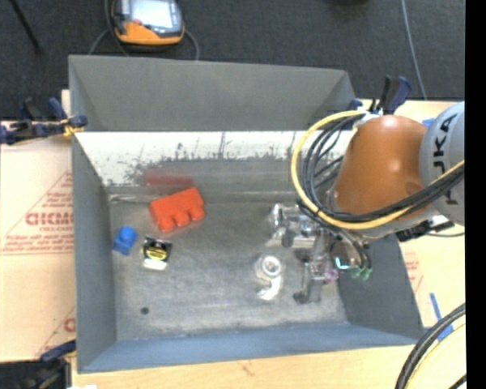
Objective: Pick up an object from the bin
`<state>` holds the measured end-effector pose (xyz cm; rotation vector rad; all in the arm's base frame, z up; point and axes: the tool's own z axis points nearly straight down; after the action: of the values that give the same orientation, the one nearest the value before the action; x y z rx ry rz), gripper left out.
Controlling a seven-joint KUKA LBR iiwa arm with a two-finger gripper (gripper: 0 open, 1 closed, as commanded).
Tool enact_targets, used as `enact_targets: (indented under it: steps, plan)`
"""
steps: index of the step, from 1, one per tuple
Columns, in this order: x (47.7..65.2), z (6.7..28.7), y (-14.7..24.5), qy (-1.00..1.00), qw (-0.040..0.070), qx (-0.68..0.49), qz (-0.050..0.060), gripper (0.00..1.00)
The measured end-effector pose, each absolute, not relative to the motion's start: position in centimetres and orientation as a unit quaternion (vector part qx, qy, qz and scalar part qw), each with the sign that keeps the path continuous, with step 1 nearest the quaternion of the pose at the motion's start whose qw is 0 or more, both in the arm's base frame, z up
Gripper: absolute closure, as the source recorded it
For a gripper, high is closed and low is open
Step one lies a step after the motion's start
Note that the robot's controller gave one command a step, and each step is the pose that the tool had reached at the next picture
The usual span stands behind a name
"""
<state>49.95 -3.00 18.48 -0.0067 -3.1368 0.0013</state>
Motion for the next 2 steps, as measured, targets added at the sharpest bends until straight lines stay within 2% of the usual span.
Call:
enact_targets:
  steps: [1,2]
  plan:
    - [54.2,7.1,-3.7,-0.968,-0.003,0.250,0.001,0.00]
    - [54.3,10.2,-1.7,-0.958,-0.003,0.286,0.001,0.00]
